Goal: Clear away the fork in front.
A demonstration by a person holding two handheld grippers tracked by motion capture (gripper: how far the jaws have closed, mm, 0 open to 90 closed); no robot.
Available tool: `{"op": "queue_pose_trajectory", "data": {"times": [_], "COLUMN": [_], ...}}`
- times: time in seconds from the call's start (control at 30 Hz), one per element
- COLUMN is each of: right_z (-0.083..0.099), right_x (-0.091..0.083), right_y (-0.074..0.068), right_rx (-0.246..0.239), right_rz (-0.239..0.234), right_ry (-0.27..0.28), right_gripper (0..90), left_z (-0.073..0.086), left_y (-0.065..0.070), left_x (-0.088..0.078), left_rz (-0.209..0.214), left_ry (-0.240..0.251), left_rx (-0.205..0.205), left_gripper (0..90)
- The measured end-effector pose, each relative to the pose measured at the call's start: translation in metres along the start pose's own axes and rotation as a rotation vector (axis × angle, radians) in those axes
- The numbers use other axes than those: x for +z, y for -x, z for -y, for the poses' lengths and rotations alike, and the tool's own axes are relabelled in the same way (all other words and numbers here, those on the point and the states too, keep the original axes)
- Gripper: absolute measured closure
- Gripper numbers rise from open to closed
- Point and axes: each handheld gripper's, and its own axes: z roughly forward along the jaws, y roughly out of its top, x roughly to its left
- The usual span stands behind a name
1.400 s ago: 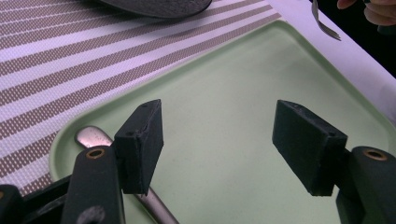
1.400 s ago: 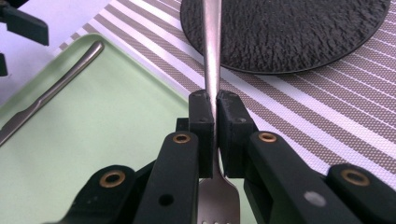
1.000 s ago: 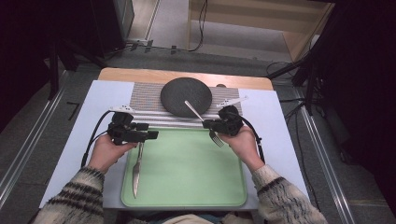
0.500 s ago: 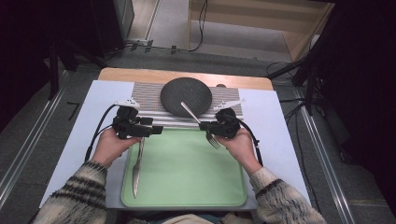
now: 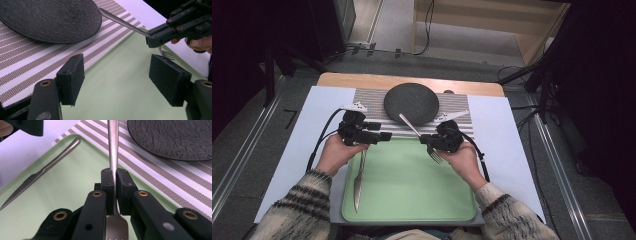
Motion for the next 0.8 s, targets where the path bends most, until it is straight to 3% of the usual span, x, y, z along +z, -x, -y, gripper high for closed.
{"op": "queue_pose_trajectory", "data": {"times": [0.37, 0.8], "right_z": [0.001, 0.0], "right_x": [0.006, 0.013], "right_y": [-0.013, -0.022], "right_rx": [-0.017, -0.02], "right_rz": [-0.016, -0.035], "right_ry": [0.023, 0.041], "right_gripper": [83.3, 83.3], "left_z": [-0.006, -0.011], "left_y": [0.005, 0.007], "left_x": [0.008, 0.02], "left_rz": [0.012, 0.024], "left_ry": [0.008, 0.004], "left_rx": [0.006, -0.028], "left_gripper": [27.5, 27.5]}}
